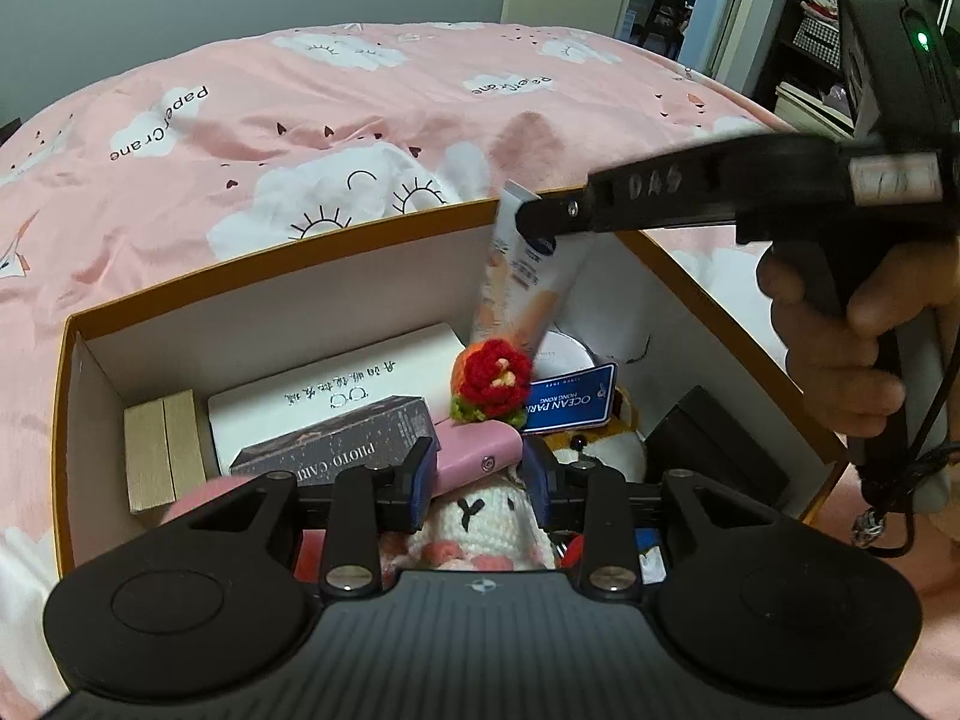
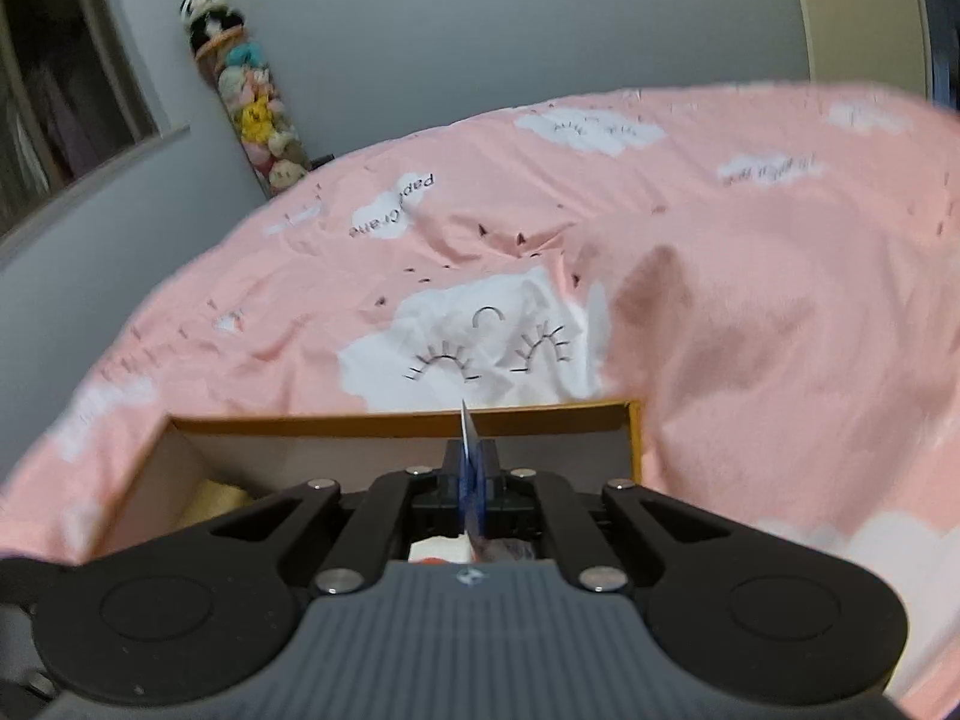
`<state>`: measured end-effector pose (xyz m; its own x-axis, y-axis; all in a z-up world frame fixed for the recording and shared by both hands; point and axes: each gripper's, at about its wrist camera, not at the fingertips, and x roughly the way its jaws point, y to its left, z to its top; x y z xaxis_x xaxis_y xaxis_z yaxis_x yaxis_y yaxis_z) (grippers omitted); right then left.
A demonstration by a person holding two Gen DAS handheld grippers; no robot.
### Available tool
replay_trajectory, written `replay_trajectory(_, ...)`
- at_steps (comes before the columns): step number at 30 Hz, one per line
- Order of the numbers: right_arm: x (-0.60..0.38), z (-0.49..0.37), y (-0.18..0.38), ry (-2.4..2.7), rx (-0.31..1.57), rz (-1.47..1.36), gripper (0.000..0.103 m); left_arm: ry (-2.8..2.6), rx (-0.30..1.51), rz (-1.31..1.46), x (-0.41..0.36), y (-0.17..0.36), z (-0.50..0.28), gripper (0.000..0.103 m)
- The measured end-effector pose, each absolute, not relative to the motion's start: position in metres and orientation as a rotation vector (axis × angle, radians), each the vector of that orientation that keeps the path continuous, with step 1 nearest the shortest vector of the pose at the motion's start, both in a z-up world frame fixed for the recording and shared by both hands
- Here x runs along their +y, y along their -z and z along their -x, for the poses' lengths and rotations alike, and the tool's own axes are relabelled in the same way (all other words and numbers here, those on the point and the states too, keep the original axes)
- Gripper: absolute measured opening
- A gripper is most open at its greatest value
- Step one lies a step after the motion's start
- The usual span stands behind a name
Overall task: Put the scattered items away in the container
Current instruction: 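Open both grippers to drop the lotion tube and crocheted toy into the box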
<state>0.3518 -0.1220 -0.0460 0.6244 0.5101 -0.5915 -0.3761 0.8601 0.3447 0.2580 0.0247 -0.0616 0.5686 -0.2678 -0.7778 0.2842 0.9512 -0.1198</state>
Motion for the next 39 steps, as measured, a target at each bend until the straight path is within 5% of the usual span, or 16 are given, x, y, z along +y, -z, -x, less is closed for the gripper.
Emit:
replay_trajectory(6, -0.125, -0.358, 0.049, -0.474, 0.775, -0.216, 0.004, 0.333, 0.904, -0.015, 0.022, 0.061, -0.254, 0.037)
replay_trajectory(23, -0.123, -0.329, 0.038, -0.331, 0.644, 0.156, 0.021, 0.311, 0.893, -0.004, 0.021, 0.06, -0.242, 0.037)
replay_trajectory(30, -0.131, -0.312, 0.029, -0.307, 0.609, 0.171, 0.027, 0.284, 0.862, 0.001, 0.022, 0.051, -0.228, 0.048)
replay_trajectory(39, -0.14, -0.259, 0.017, -0.34, 0.563, 0.127, 0.048, 0.198, 0.765, 0.01, 0.024, 0.031, -0.2, 0.062)
